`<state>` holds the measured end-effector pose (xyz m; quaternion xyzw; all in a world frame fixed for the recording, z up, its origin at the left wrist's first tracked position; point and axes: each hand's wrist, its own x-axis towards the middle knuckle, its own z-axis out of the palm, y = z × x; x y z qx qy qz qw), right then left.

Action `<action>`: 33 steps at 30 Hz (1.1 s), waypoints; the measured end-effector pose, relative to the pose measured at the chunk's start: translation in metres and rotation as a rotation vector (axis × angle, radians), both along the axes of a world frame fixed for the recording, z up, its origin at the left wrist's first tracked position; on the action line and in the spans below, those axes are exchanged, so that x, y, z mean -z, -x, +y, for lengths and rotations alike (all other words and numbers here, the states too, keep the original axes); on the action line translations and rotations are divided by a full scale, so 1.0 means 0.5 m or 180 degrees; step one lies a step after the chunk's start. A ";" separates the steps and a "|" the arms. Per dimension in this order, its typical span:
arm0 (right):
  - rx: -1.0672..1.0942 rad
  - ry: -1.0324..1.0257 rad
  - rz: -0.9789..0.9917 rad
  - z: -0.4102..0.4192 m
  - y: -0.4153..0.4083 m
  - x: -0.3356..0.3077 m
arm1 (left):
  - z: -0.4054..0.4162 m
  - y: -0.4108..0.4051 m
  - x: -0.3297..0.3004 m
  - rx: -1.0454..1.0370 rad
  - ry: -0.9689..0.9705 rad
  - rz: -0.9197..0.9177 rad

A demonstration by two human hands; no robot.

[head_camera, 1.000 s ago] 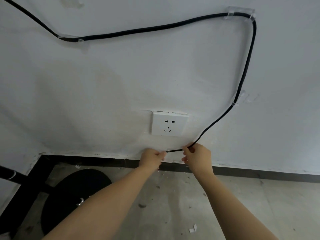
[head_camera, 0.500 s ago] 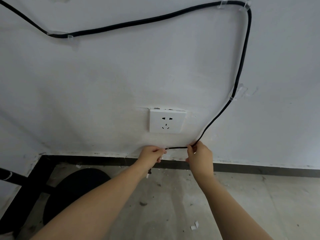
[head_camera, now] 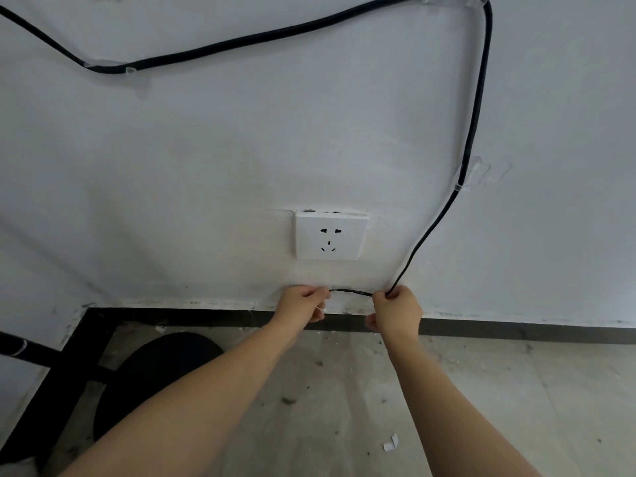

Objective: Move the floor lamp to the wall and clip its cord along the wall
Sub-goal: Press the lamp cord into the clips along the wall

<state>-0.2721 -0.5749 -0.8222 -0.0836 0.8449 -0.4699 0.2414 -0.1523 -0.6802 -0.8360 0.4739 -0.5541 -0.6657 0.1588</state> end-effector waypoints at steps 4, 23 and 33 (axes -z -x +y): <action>0.0171 -0.0006 0.0142 0.013 0.013 0.007 | -0.002 -0.009 0.000 -0.0135 -0.0294 -0.0027; 0.0785 0.1215 -0.2086 0.014 0.027 0.028 | 0.006 -0.015 -0.033 -0.0722 -0.2261 0.0944; 0.0583 0.1413 -0.2295 0.024 0.033 0.035 | -0.007 -0.026 -0.021 -0.0807 -0.2132 0.0826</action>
